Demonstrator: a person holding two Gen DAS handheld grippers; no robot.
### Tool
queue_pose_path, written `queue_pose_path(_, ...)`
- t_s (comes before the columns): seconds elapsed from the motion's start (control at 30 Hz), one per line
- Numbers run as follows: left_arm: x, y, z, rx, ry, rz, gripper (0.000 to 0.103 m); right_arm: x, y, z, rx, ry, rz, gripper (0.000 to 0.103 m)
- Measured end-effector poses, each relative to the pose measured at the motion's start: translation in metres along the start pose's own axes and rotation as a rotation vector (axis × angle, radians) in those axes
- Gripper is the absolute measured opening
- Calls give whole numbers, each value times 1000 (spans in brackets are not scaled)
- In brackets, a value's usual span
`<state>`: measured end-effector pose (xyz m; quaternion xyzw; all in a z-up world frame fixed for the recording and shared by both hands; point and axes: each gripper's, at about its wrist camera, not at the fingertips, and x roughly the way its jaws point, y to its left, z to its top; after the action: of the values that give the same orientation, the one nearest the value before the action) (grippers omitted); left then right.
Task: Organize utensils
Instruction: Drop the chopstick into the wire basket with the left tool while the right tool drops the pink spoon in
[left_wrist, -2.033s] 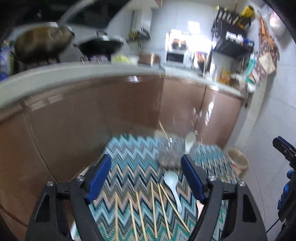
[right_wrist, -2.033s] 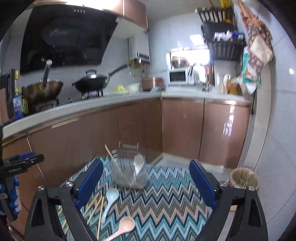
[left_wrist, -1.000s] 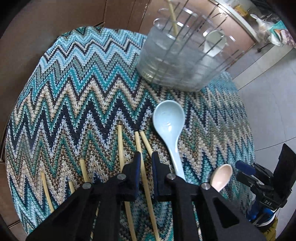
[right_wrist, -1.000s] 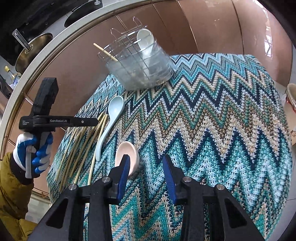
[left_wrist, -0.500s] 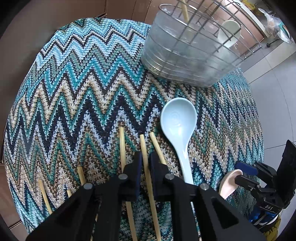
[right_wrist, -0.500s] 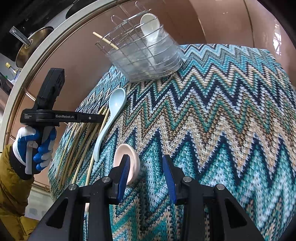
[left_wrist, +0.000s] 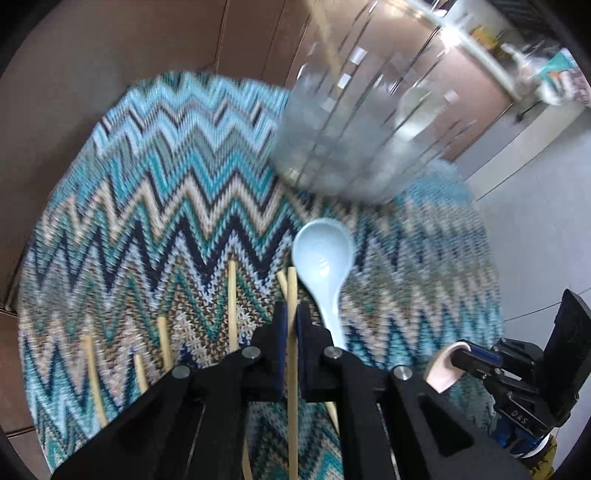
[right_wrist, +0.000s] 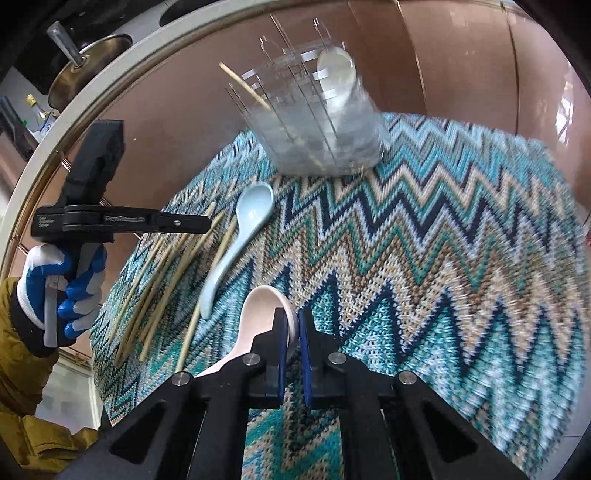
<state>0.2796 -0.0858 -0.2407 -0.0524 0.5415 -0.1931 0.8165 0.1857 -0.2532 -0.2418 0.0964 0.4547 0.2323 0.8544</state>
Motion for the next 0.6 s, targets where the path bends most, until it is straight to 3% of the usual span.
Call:
queue_pose_path(0.07,-26,-5,-7,8,-85,-47,5,-11,8,1,-16,-28,-30,7)
queue_pose_path(0.33,-136,-25,-18,63,-419,-100,5,-80,52,26,-70,-218,-176,7)
queue_pose_path(0.6,-224,-31,37,37,-756,-172,5,-146,78,105,-156,-449,-390,7)
